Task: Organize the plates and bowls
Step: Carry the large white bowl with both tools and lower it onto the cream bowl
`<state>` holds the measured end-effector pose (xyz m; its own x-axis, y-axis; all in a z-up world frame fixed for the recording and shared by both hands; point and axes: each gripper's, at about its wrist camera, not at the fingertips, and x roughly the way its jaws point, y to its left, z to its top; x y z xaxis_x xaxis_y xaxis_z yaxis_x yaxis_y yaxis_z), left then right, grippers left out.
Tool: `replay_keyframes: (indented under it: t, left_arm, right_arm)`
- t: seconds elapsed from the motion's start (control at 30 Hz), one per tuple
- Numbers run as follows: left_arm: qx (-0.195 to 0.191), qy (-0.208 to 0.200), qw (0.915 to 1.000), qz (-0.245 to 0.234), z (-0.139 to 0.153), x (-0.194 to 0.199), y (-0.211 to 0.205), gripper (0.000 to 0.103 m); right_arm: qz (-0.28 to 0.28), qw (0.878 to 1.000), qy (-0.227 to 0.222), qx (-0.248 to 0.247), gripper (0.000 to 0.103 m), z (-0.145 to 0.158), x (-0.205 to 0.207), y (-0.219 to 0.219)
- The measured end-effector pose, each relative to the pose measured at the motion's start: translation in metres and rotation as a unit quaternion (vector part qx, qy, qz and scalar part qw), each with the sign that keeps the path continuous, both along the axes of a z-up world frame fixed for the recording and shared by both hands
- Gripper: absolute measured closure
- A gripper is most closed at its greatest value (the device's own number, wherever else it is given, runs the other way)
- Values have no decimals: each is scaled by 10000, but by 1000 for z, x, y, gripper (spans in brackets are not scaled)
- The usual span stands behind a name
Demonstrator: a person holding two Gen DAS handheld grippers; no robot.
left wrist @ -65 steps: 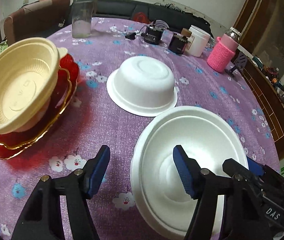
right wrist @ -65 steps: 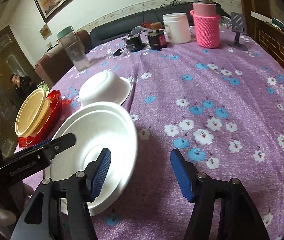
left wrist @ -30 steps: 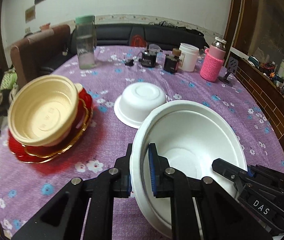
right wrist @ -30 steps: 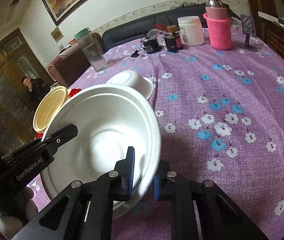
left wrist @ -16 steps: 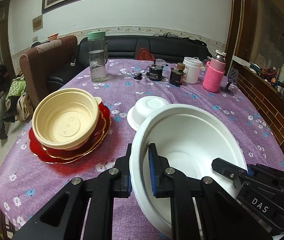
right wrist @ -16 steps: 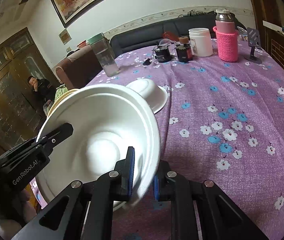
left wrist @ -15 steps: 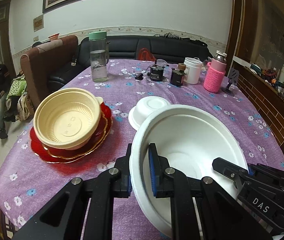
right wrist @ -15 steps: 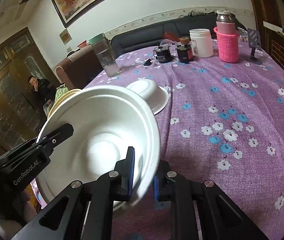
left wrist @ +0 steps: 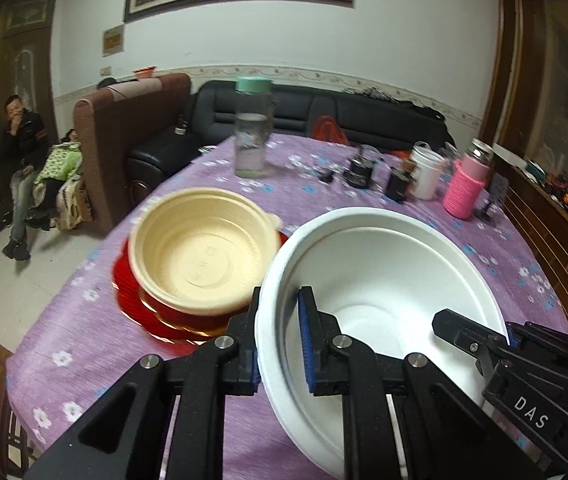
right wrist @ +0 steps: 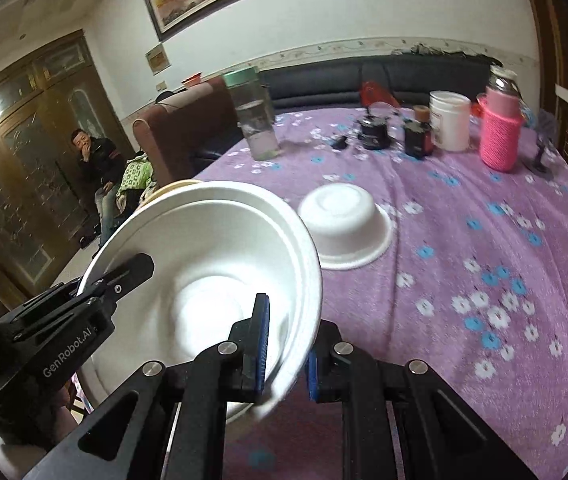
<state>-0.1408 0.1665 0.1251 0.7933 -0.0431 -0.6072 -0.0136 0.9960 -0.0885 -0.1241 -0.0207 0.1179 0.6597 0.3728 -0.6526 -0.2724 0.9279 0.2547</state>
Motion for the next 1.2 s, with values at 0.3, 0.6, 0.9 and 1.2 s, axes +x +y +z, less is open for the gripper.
replay_keyframes:
  t: [0.3, 0.6, 0.9, 1.2]
  left_arm:
    - [215, -253, 9977, 590, 23, 30, 61, 88]
    - [320, -66, 9939, 1057, 12, 65, 105, 85]
    - [511, 200, 9922, 1119, -16, 101, 110, 82]
    - [483, 77, 9911, 1235, -18, 96, 111, 32]
  right_arm:
    - [420, 9990, -100, 82, 86, 22, 54, 63]
    - [708, 9972, 65, -239, 86, 10, 99, 122]
    - [570, 9964, 176, -597, 85, -13, 126, 138]
    - [589, 9954, 184, -734, 85, -26, 132, 142]
